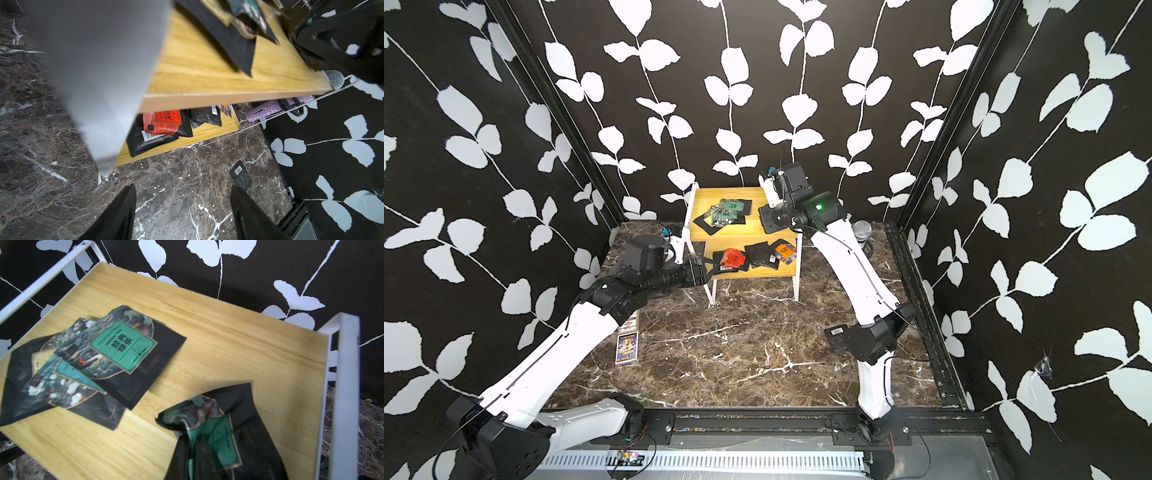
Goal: Remove the tea bags from the shelf
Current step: Pick up the tea bag from the shelf.
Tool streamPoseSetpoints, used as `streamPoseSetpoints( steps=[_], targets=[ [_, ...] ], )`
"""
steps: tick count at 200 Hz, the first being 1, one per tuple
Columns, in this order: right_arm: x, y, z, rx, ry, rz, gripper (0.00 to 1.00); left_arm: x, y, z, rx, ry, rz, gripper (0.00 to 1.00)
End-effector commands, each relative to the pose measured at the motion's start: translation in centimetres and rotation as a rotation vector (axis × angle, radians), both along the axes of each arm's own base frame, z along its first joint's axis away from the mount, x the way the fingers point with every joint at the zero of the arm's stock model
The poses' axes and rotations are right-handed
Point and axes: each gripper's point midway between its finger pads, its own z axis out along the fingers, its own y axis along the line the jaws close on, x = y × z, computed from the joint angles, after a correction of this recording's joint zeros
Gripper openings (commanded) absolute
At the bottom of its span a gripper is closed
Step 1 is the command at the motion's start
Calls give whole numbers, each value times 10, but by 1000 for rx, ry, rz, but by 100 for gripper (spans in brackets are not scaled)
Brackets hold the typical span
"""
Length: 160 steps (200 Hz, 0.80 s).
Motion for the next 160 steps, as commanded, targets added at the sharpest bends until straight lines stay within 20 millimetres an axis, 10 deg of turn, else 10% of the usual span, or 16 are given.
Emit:
streamPoseSetpoints(
  steps=[1,160],
  targets=[
    [-20,5,-17,-63,79,59,0,-1,-5,1,-9,4,-19,67],
    [-78,-6,33,-2,-82,128,0,1,-10,-2,8,9,-47,67]
  ],
)
